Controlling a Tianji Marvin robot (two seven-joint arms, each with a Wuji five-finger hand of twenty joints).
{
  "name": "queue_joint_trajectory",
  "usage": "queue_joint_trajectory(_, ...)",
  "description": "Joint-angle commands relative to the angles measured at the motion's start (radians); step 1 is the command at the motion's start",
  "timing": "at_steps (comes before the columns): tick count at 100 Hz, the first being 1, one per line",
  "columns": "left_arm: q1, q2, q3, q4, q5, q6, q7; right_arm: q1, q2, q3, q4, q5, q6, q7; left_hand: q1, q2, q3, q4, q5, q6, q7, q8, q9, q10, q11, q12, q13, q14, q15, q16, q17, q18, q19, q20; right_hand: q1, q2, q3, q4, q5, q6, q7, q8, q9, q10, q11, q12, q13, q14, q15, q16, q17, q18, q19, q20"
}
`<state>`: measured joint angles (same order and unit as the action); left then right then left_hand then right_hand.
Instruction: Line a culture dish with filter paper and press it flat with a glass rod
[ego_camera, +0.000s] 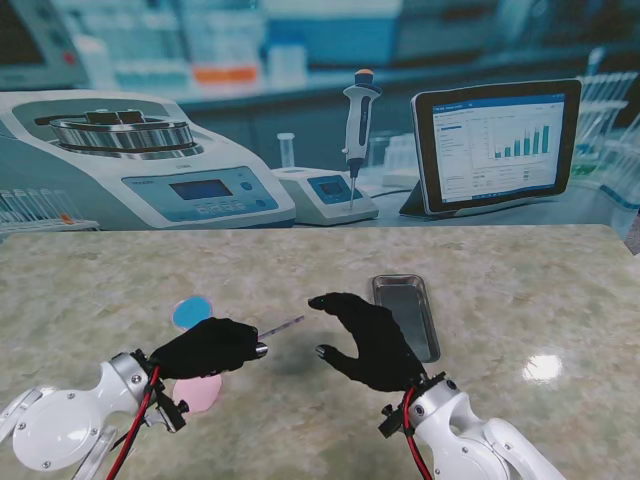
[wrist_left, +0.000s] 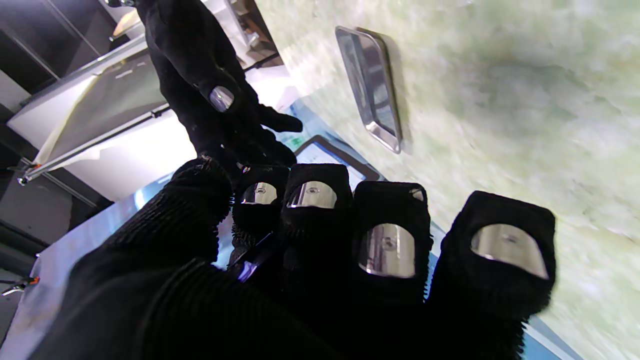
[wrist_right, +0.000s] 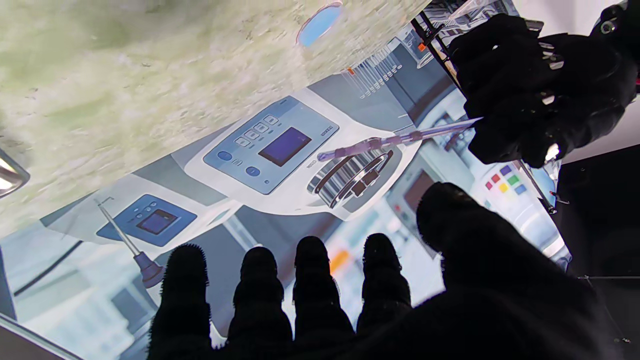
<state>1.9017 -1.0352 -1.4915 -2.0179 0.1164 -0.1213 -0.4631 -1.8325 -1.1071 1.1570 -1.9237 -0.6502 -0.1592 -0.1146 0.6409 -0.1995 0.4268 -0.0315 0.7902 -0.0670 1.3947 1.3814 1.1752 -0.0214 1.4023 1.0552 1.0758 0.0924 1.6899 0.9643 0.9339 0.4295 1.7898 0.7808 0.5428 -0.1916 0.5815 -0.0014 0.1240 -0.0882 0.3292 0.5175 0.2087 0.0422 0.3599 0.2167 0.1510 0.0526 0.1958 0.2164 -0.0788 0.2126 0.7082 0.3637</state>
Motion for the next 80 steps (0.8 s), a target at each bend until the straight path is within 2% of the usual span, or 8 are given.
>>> queue_joint_trajectory(1, 0.010, 0.002, 0.008, -0.020, -0.010, -0.001, -0.011, 0.006, -0.001, -0.009, -0.004, -0.002, -0.004, 0.010, -0.024, -0.007, 0.013, -0.011, 0.048, 0.051, 0.067, 0.006, 0.040, -0.106, 0.059, 0.001, 0.051, -0.045, 0.068, -0.012, 0.045, 0.017, 0.161, -0.018, -0.011, -0.030, 0.019, 0.016, -0.031, -0.007, 0.010, 0.008, -0.021, -0.025, 0.011, 0.006, 0.019, -0.022, 0.003, -0.007, 0.002, -0.018, 0.024, 0.018)
queue_joint_trajectory(46, -0.003, 0.005, 0.054, -0.054, -0.043, 0.009, -0.026, 0.054, 0.005, -0.056, 0.012, -0.012, -0.022, 0.034, -0.018, -0.005, 0.004, -0.010, 0.048, 0.052, 0.067, 0.005, 0.040, -0.106, 0.059, 0.001, 0.051, -0.045, 0.068, -0.012, 0.046, 0.018, 0.162, -0.019, -0.045, -0.089, -0.016, -0.032, 0.027, 0.035, 0.046, 0.027, 0.024, -0.010, 0.084, 0.054, 0.075, -0.005, 0.060, 0.026, 0.039, -0.011, 0.087, 0.036)
queue_joint_trajectory(66, -0.007, 0.005, 0.064, -0.061, -0.045, 0.014, -0.022, 0.070, 0.007, -0.075, 0.021, -0.021, -0.035, 0.039, -0.016, -0.004, 0.001, -0.010, 0.047, 0.053, 0.066, 0.005, 0.040, -0.106, 0.059, 0.001, 0.051, -0.045, 0.068, -0.012, 0.046, 0.018, 0.162, -0.019, -0.055, -0.133, 0.015, -0.042, 0.136, 0.052, 0.123, 0.073, 0.098, 0.002, 0.152, 0.115, 0.145, 0.016, 0.141, 0.081, 0.094, 0.000, 0.186, 0.075)
queue_joint_trajectory(80, -0.010, 0.005, 0.068, -0.061, -0.046, 0.016, -0.021, 0.085, 0.007, -0.089, 0.034, -0.025, -0.043, 0.034, -0.016, -0.003, -0.001, -0.010, 0.046, 0.053, 0.066, 0.005, 0.040, -0.106, 0.059, 0.001, 0.051, -0.045, 0.068, -0.012, 0.046, 0.017, 0.162, -0.019, -0.063, -0.156, 0.048, -0.050, 0.221, 0.053, 0.192, 0.133, 0.152, 0.014, 0.200, 0.166, 0.191, 0.028, 0.205, 0.122, 0.128, 0.004, 0.253, 0.101)
